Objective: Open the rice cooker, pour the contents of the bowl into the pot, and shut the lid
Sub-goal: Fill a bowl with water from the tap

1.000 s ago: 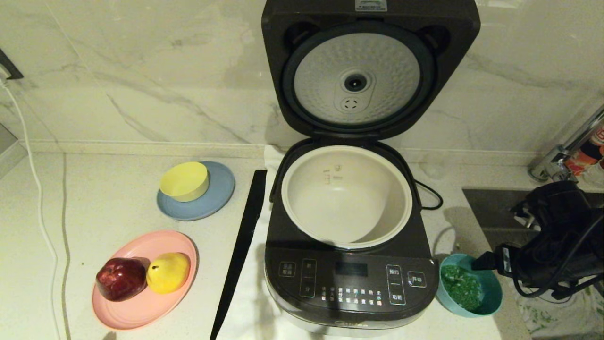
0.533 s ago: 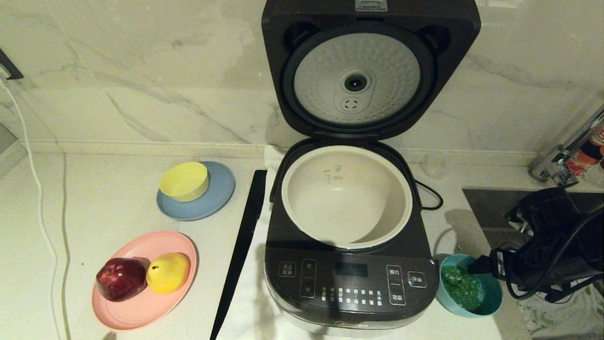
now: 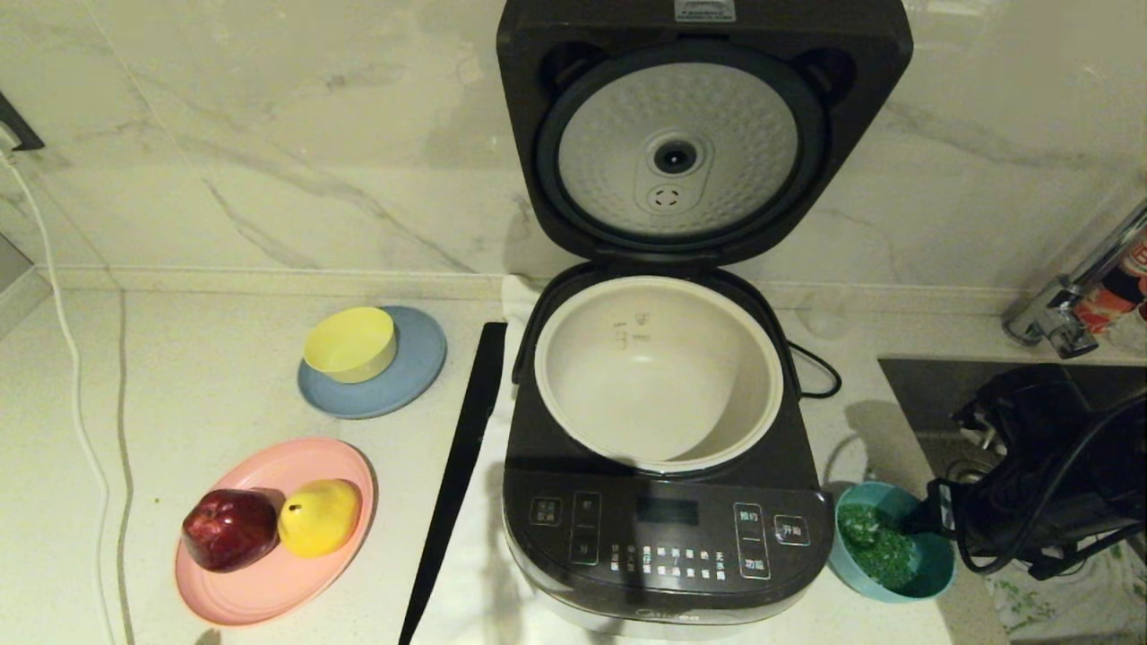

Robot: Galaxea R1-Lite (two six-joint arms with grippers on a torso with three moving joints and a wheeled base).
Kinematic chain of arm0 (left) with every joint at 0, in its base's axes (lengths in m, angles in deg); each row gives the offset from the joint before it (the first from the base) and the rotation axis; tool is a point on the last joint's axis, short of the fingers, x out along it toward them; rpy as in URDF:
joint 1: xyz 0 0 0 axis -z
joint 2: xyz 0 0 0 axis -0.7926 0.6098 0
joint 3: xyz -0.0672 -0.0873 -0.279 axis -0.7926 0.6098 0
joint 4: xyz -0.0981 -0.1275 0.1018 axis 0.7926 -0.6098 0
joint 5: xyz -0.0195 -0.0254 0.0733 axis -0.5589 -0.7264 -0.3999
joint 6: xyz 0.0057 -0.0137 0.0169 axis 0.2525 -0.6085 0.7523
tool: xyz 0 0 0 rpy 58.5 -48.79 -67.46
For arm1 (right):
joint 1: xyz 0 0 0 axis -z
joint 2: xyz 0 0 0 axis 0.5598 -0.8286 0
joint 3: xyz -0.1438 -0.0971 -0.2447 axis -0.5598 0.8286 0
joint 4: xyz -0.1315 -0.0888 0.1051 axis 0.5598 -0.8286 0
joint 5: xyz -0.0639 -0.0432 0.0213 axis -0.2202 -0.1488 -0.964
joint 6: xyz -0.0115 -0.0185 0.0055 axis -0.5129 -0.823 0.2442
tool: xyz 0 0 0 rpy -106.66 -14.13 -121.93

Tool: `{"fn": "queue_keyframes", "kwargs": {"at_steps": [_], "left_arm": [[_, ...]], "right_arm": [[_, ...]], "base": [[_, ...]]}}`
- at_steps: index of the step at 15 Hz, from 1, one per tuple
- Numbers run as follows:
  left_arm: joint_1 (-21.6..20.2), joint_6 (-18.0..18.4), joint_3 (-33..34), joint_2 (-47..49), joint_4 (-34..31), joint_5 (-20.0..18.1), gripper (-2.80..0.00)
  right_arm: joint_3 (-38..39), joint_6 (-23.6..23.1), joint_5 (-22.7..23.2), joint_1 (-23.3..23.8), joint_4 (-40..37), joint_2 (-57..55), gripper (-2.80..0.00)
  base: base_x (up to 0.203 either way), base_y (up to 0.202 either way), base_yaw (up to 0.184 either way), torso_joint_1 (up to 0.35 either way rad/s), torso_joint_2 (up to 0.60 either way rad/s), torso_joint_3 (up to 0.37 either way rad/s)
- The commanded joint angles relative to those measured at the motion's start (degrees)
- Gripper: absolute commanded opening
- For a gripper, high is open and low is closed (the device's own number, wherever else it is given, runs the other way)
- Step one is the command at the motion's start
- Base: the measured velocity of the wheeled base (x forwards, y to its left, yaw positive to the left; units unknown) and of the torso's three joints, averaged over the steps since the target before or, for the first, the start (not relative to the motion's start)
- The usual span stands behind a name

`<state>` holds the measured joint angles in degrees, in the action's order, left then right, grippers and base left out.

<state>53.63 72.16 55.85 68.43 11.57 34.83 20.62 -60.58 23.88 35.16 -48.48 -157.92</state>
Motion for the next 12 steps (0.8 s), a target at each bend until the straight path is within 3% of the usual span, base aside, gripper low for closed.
{"fn": "queue_keyframes", "kwargs": {"at_steps": [1,12], "left_arm": [[0.02,-0.04,0.53,-0.15,-0.05,0.00,-2.80],[0.02,-0.02,0.53,-0.06,0.04,0.00,-2.80]], "right_arm": [[0.01,0.27,-0.01,-0.24,-0.12,-0.19,-2.80],[0.54,0.62,0.07,0.42,-1.00,6.90,-2.80]], "base": [[0.000,0.000,0.000,0.000,0.00,0.000],[0.000,0.000,0.000,0.000,0.00,0.000]]}}
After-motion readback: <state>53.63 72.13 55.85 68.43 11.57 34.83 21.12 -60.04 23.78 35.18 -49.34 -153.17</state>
